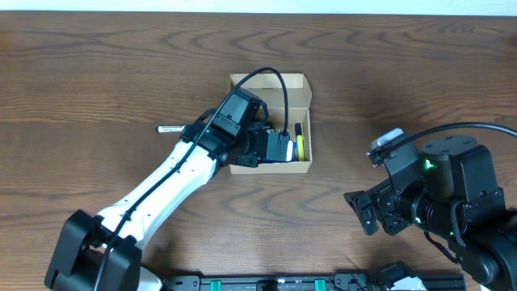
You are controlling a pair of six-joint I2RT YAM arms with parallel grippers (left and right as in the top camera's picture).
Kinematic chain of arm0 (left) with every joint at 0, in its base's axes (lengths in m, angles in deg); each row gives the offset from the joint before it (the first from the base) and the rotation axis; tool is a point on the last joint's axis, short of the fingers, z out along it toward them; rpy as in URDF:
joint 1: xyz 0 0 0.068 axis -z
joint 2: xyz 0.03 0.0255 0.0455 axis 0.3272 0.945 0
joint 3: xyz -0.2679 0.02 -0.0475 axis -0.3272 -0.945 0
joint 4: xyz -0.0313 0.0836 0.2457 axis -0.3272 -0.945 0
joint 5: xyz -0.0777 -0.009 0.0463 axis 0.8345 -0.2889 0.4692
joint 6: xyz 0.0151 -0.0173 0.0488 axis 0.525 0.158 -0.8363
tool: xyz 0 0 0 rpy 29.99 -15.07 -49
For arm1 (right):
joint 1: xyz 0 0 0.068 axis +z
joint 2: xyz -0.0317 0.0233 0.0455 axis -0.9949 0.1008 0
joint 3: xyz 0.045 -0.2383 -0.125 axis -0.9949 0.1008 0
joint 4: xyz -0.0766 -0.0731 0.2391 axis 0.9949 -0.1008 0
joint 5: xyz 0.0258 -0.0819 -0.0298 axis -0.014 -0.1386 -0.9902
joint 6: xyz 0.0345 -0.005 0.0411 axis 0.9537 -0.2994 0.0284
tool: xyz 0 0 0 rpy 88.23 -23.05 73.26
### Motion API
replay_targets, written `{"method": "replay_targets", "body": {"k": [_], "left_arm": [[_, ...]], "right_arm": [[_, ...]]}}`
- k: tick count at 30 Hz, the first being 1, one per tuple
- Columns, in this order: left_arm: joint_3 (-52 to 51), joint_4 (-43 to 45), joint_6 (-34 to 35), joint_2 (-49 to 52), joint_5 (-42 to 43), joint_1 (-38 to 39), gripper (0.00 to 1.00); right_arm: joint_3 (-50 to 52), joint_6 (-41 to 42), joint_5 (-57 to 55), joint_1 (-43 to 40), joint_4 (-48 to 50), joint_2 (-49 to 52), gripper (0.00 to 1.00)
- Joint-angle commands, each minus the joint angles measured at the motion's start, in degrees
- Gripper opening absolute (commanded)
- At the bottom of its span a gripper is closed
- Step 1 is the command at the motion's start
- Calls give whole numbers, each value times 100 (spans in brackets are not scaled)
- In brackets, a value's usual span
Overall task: Pack container
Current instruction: 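Lower the blue-capped marker into the box and release, then move the left gripper to the black-capped marker and grasp it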
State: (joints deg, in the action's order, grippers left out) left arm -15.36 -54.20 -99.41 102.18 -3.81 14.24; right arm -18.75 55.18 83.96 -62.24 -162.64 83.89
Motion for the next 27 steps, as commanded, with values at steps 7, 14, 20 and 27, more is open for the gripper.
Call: {"method": "replay_targets", "body": {"k": [7, 14, 20, 27], "left_arm": [[37, 22, 208, 251, -46, 7, 31], [42, 245, 1309, 11, -50, 7, 42], [284, 243, 2802, -763, -254, 2, 52], [385, 258, 5195, -1569, -1753, -378, 54]], "right_arm": [[-15, 68, -13, -52, -4, -13, 99], [-15, 68, -13, -55, -7, -13, 99], [-15, 68, -13, -55, -4, -13, 99], [-15, 68, -13, -55, -4, -13, 99]]}}
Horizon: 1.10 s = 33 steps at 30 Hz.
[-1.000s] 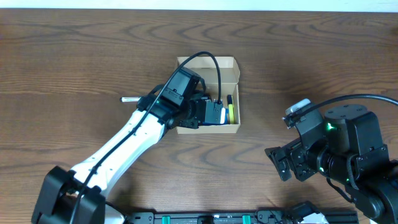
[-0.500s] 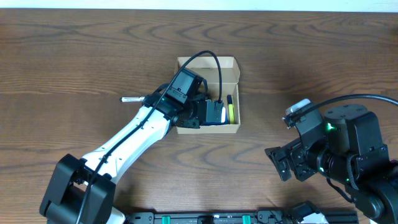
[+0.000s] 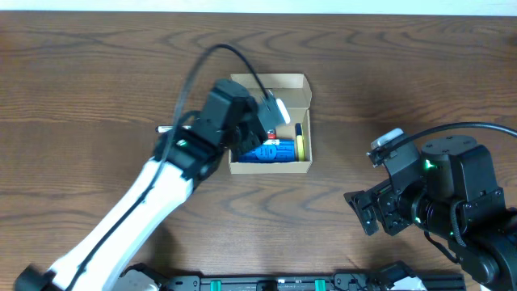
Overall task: Pack container
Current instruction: 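Move the left gripper to the black-capped marker and grasp it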
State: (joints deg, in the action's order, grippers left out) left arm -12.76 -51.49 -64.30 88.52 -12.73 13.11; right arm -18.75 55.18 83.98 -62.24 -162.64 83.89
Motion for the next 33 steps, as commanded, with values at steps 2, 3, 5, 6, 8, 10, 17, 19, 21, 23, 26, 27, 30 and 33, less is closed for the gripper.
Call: {"method": "replay_targets", "body": {"k": [2, 3, 5, 6, 8, 10, 17, 19, 21, 23, 26, 27, 30, 33], "left_arm": [[125, -107, 2949, -284, -1202, -603, 63], [125, -195, 3473, -295, -1250, -787, 63], [125, -481, 4448, -278, -1237, -1220, 60], [125, -656, 4852, -245, -1239, -1419, 59], [125, -977, 5517, -149, -1250, -1749, 51], [125, -1207, 6050, 24, -1257, -2035, 50], [125, -1408, 6824, 728, -225, -2455, 82], [125, -1447, 6826, 817, -149, -2452, 75], [111, -1480, 6920, 887, -374, -2441, 73], [111, -1447, 7281, 935, -232, -2441, 87], [111, -1432, 7912, 968, -168, -2437, 97], [111, -1456, 8268, 970, -197, -2435, 94], [114, -1609, 9302, 1045, -367, -2435, 89], [120, -1611, 9801, 1283, -339, -2435, 91]], "right_arm": [[-15, 68, -15, -55, -7, -13, 99], [-13, 68, -15, -55, -7, -13, 99], [-15, 68, -15, -55, -7, -13, 99], [-15, 68, -15, -55, -7, -13, 99], [-13, 68, -15, -55, -7, -13, 99], [-13, 68, -15, -55, -7, -13, 99], [-15, 68, -15, -55, -9, -13, 99], [-15, 68, -15, -52, -7, -13, 99], [-15, 68, -15, -55, -4, -13, 99], [-15, 68, -15, -55, -7, -13, 99], [-15, 68, -15, -55, -7, -13, 99], [-15, 68, -15, -55, -7, -13, 99], [-15, 68, -15, -55, -7, -13, 99], [-15, 68, -15, -55, -7, -13, 99]]}}
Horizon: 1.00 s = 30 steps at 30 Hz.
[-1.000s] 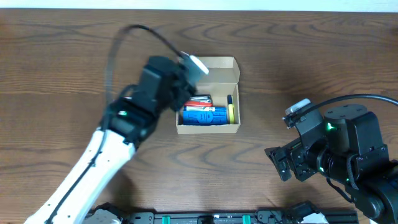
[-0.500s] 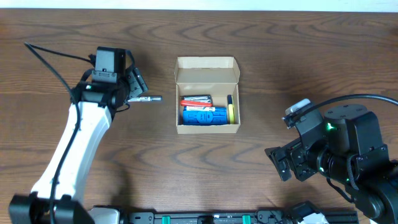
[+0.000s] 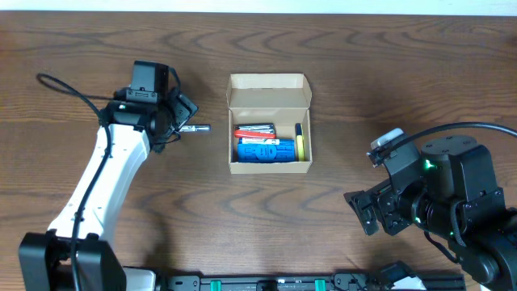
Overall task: Pack container
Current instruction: 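Move the left gripper to the black-capped marker and grasp it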
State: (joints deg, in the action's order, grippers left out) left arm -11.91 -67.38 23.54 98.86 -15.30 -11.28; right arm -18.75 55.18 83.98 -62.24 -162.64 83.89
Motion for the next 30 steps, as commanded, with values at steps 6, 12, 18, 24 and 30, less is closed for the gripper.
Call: {"method": "replay_targets", "body": {"k": [6, 12, 18, 24, 30], "left_arm": [[76, 111, 1412, 962, -17, 4, 90], [503, 92, 1541, 1786, 59, 7, 86], [1296, -422, 1563, 2494, 59, 7, 86], [1681, -566, 1624, 2929, 66, 4, 86], [1685, -494, 1731, 3182, 114, 4, 86]], "right_arm": [[-15, 68, -15, -55, -4, -13, 99], [-15, 68, -15, -55, -7, -13, 99], [-13, 68, -15, -55, -7, -13, 99], [-15, 68, -15, -55, -7, -13, 99], [-15, 68, -15, -55, -7, -13, 99]]}}
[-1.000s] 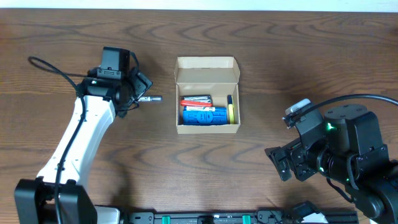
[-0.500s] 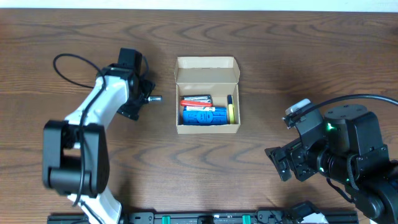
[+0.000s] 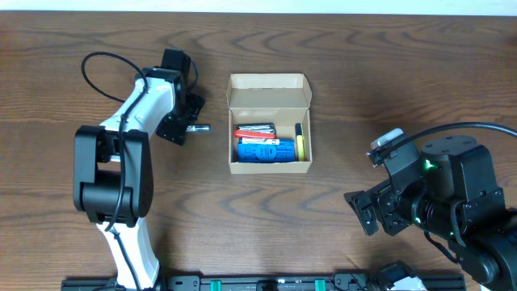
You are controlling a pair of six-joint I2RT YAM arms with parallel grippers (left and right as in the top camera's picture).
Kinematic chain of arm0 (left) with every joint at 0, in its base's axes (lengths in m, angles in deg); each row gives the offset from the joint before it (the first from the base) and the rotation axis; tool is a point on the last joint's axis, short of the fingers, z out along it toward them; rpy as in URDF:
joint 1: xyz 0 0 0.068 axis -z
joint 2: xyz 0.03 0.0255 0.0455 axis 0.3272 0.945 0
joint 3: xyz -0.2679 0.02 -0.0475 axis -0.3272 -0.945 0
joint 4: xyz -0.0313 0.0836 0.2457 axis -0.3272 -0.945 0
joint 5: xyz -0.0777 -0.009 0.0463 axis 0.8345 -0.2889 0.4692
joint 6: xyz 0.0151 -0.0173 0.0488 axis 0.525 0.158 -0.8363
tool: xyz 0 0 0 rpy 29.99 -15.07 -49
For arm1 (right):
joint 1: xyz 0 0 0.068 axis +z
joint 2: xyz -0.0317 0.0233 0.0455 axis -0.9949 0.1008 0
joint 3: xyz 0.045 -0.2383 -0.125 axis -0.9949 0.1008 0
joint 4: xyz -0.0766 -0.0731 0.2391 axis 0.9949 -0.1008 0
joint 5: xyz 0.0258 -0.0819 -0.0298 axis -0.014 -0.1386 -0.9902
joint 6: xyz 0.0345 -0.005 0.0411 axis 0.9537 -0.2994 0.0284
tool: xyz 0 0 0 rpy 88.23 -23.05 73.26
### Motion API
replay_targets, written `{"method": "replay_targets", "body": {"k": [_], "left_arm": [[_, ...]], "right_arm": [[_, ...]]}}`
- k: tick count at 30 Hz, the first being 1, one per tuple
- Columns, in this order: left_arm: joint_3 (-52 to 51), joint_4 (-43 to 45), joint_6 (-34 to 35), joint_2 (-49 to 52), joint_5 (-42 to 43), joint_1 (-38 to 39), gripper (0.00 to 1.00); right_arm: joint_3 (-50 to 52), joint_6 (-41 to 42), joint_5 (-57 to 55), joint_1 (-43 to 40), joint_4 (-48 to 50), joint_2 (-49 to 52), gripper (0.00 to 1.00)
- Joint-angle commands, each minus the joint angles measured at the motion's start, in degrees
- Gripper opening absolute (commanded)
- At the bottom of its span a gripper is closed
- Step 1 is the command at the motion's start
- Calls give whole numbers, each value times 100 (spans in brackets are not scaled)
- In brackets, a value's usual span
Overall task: Pack container
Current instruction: 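Move the left gripper to the black-capped marker and grasp it, then lower the black-capped marker into the box and release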
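An open cardboard box [image 3: 271, 87] sits mid-table, its flap folded back at the far side. Inside lie a blue cylindrical item [image 3: 266, 151], a red-and-white item [image 3: 254, 131] and a yellow item [image 3: 300, 145]. A small silver pen-like object [image 3: 200, 127] lies on the table just left of the box. My left gripper [image 3: 186, 126] is down at the left end of that object, but its dark fingers hide the contact. My right gripper [image 3: 363, 212] rests at the front right, far from the box.
The left arm's black cable [image 3: 101, 69] loops over the table at the far left. The right arm's bulky body [image 3: 444, 202] fills the front right corner. Bare wooden table [image 3: 388, 73] surrounds the box.
The left arm has swung so that its wrist now points at the silver object from the far left, closer to the box. The silver object, the box and the right arm have not visibly moved.
My left gripper was inside the box, hiding most of its contents. It then stood above the box's left side with the blue item lying inside. Then it was left of the box at the silver object, which showed farther right than before, and it stays there now.
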State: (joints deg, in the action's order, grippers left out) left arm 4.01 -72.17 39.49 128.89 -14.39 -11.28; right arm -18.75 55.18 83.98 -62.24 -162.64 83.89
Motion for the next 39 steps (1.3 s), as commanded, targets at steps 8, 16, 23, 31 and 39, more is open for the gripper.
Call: {"method": "replay_targets", "body": {"k": [8, 16, 23, 31, 39], "left_arm": [[94, -4, 136, 308, 120, 2, 64], [94, -122, 63, 308, 63, 2, 27], [219, -671, -264, 267, -9, 2, 6], [914, -1759, -1163, -315, -909, 278, 6], [1047, -1016, -4992, -1456, -1110, 942, 6]], "right_arm": [[-15, 68, -15, -55, -7, -13, 99], [-15, 68, -15, -55, -7, -13, 99], [-15, 68, -15, -55, -7, -13, 99], [-15, 68, -15, -55, -7, -13, 99], [-13, 68, -15, -55, -7, -13, 99]]}}
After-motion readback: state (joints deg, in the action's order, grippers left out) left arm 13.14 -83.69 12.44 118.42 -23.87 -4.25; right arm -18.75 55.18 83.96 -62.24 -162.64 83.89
